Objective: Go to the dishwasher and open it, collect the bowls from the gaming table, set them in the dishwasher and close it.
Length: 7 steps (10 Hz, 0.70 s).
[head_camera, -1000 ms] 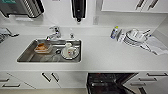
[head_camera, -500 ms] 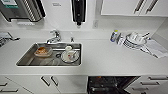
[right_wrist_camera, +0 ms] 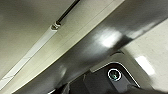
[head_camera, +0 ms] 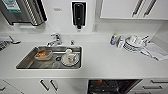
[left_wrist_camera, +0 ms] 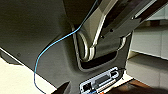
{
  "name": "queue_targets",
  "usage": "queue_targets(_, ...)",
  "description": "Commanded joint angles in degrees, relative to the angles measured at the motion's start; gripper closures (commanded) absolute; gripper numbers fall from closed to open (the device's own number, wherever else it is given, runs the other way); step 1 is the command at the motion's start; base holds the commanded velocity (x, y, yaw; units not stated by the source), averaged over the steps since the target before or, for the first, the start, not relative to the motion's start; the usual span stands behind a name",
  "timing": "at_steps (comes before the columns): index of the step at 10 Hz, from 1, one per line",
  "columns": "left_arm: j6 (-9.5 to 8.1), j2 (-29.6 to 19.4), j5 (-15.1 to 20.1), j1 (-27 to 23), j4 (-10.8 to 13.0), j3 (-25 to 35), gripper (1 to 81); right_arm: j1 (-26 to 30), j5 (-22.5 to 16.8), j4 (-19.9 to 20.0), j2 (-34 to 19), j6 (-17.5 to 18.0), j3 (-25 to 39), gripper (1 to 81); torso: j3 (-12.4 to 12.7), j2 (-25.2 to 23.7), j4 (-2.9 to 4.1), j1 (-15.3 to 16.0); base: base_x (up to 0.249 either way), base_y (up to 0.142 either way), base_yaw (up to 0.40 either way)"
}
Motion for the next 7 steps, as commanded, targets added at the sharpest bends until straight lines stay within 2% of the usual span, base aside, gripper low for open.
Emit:
queue_targets(1, 0.08, -0.1, 2.9, 1.5, 0.4, 0.4, 1.0, 5.7, 5.1, 1.3, -3.8, 10.2, -1.7, 1.0, 0.0, 0.0, 0.00, -0.1, 0.000, 0.000, 0.000)
queue_targets(3, 0.08, -0.2, 3.8, 1.7, 0.6, 0.4, 1.0, 6.6, 10.8, 1.2, -3.9, 15.9, -2.0, 1.0, 0.0, -0.7, 0.00, 0.5, 0.000, 0.000, 0.000)
queue_targets(4, 0.08, -0.1, 4.5, 1.7, 0.6, 0.4, 1.0, 7.5, 13.0, 1.0, -4.2, 17.5, -1.3, 1.0, 0.0, -0.6, 0.00, 0.4, 0.000, 0.000, 0.000)
queue_targets(6, 0.17, -0.1, 4.5, 1.8, 0.7, 0.4, 1.0, 8.0, 16.0, 0.6, -5.5, 18.6, 1.3, 1.0, 0.0, -0.6, 0.00, 0.5, 0.000, 0.000, 0.000)
queue_targets(7, 0.17, 0.0, 4.5, 1.8, 0.7, 0.4, 1.0, 7.1, 16.8, -0.9, -5.6, 18.6, 1.6, 1.0, 0.0, -0.6, 0.00, 0.5, 0.000, 0.000, 0.000)
